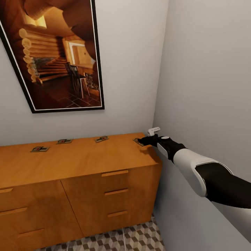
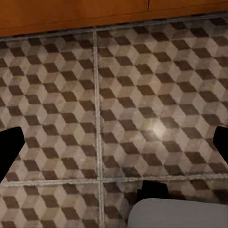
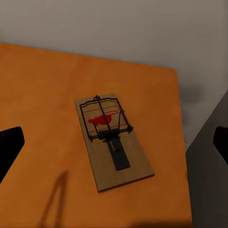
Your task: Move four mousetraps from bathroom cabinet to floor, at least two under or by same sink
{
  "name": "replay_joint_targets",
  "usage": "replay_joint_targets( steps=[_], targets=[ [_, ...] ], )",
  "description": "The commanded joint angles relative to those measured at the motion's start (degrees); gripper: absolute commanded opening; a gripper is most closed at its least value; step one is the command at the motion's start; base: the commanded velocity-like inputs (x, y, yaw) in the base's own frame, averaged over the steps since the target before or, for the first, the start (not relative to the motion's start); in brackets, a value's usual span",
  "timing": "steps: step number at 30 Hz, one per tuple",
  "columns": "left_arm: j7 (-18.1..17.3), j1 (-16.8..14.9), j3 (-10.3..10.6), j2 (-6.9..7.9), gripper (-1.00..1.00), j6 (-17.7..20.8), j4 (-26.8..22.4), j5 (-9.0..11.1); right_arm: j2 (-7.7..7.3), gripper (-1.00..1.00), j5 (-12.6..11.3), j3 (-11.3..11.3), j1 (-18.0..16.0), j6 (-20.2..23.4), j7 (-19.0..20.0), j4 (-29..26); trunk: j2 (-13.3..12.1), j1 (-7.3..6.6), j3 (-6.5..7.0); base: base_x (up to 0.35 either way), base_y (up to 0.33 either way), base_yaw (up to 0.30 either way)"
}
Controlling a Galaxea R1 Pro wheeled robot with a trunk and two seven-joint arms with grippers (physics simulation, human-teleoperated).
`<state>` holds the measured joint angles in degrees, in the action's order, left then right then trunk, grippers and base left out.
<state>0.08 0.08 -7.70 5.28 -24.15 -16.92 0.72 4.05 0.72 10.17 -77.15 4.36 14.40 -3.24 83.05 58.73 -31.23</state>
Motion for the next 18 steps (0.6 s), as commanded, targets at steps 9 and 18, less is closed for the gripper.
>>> replay_joint_targets(
  steps=[9, 18],
  targets=[
    [0.0, 0.0, 0.0, 0.0, 1.0, -0.1, 0.0, 0.1, 0.0, 1.0, 0.1, 0.2, 0.0, 0.3, 0.1, -0.1, 0.0, 0.0, -0.13, 0.0, 0.0, 0.0],
    [0.0, 0.0, 0.0, 0.0, 1.0, -0.1, 0.0, 0.1, 0.0, 1.0, 0.1, 0.2, 0.0, 0.3, 0.1, -0.1, 0.0, 0.0, -0.14, 0.0, 0.0, 0.0]
  ],
)
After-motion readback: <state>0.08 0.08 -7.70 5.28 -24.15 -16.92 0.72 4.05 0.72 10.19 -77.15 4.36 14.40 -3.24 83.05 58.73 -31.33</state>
